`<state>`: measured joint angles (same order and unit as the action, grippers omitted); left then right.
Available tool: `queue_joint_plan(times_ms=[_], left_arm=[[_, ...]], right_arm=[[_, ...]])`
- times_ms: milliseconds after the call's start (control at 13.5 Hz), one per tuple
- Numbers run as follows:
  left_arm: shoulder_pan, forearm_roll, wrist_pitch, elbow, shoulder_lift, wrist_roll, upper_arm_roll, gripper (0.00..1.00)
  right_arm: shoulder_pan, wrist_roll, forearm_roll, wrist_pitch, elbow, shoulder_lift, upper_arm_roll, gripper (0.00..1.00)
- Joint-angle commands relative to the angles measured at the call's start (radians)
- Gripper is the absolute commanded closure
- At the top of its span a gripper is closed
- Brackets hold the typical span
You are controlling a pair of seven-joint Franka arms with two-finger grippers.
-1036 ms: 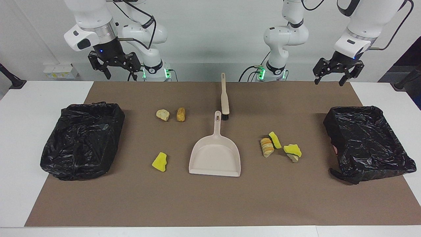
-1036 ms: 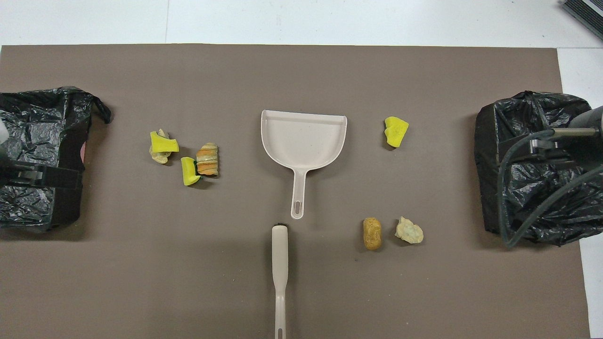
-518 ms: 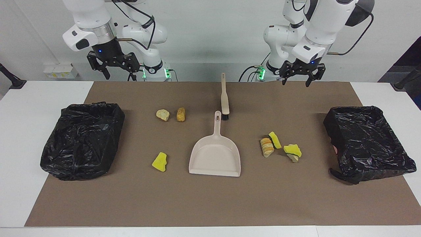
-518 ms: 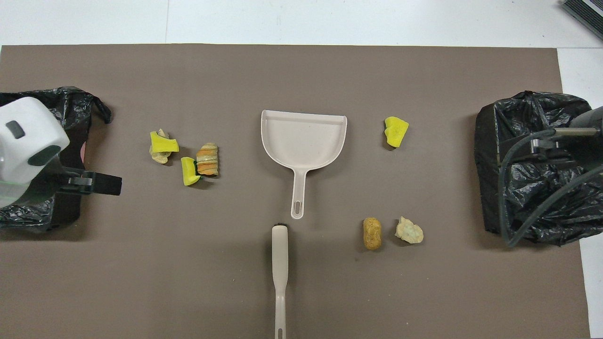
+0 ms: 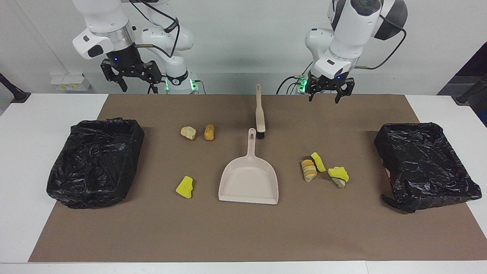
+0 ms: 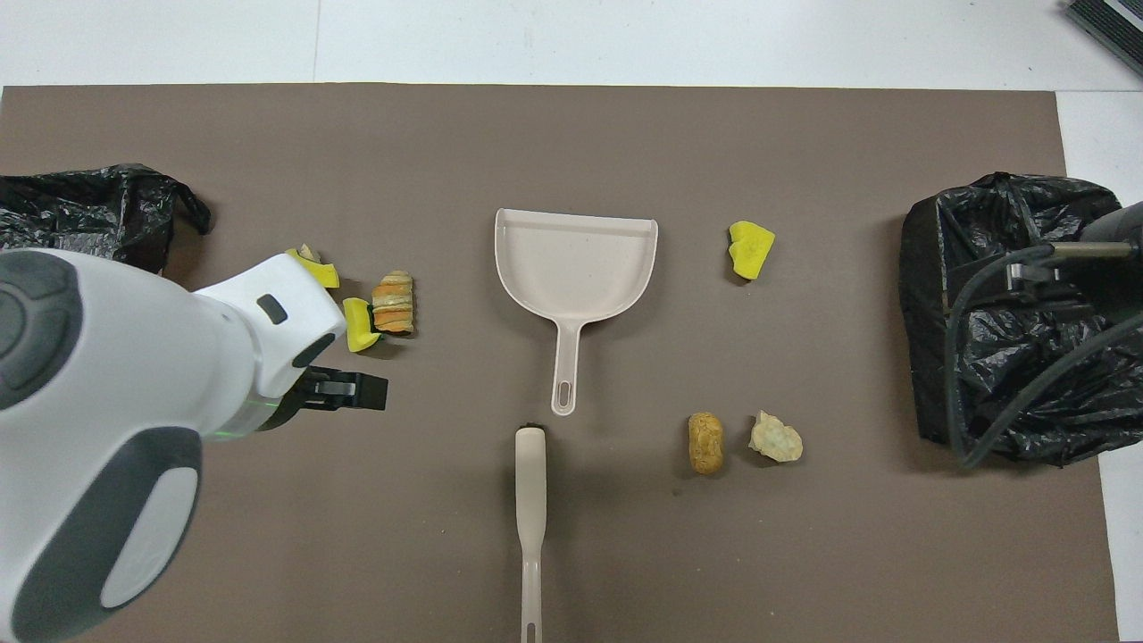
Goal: Sweep and dump trash in bin
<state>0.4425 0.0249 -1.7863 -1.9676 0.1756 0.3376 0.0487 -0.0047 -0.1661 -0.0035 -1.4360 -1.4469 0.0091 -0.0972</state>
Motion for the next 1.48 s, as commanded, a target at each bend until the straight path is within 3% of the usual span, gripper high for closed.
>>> queue_joint_plan(times_ms=[0,370,592,1036,1332,1406], left_arm=[[0.099,0.001,-0.097,-0.098,0.036,0.113,-0.016,0.0],[0.312,0.003,-0.204,-0.272,0.0,0.245,-0.016,0.0],[0.408,0.004,-0.367,-0.39,-0.028,0.343,-0.016,0.0],[0.567,0.105,-0.464,-0.493,-0.028,0.437,-0.016,0.0],[0.591,0.107,-0.463,-0.51,-0.018,0.445,-0.016,0.0],[0.591,0.107,-0.455,-0.511,-0.018,0.443,-0.016,0.21]], right_arm=[[-0.015,0.01,0.034,-0.018,-0.02,-0.012,-0.004,0.0],[-0.017,0.008,0.031,-0.021,-0.02,-0.012,-0.003,0.0],[-0.057,0.005,0.028,-0.024,-0.023,-0.014,-0.002,0.0],[-0.048,-0.004,0.013,-0.027,-0.03,-0.012,-0.004,0.0],[0.049,-0.122,-0.003,-0.087,-0.027,0.025,-0.007,0.0],[0.084,-0.147,-0.006,-0.112,-0.024,0.038,-0.007,0.0]])
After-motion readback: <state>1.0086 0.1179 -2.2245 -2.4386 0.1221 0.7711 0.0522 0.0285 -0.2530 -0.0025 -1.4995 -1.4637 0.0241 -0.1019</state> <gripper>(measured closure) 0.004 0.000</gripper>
